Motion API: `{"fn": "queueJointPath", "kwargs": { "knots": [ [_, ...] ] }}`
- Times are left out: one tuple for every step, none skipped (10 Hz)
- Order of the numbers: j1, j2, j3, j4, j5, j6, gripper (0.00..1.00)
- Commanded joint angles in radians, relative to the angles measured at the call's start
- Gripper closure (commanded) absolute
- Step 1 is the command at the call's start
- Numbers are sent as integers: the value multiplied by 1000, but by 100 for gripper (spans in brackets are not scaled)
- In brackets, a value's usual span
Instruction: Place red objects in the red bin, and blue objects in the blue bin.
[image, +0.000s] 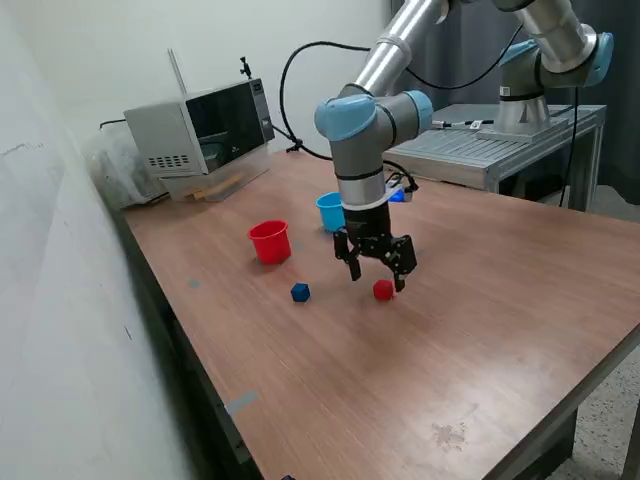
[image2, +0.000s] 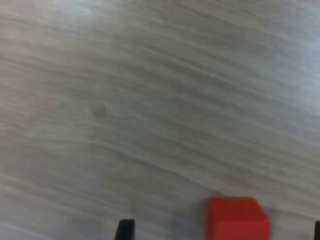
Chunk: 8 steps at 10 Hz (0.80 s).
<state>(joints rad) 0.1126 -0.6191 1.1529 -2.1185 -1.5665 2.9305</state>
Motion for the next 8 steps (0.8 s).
{"fn": "queueJointPath", "kwargs": {
  "knots": [
    [25, -1, 1, 0, -18, -1, 100],
    [36, -1, 2, 3, -18, -1, 100],
    [44, 1, -1, 3, -20, -1, 100],
    [44, 1, -2, 3, -20, -1, 100],
    [42, 2, -7, 3, -20, -1, 100],
    [35, 2, -12, 2, -23, -1, 100],
    [30, 2, -21, 2, -30, -1, 100],
    [24, -7, -28, 2, -33, -2, 100]
  ]
}}
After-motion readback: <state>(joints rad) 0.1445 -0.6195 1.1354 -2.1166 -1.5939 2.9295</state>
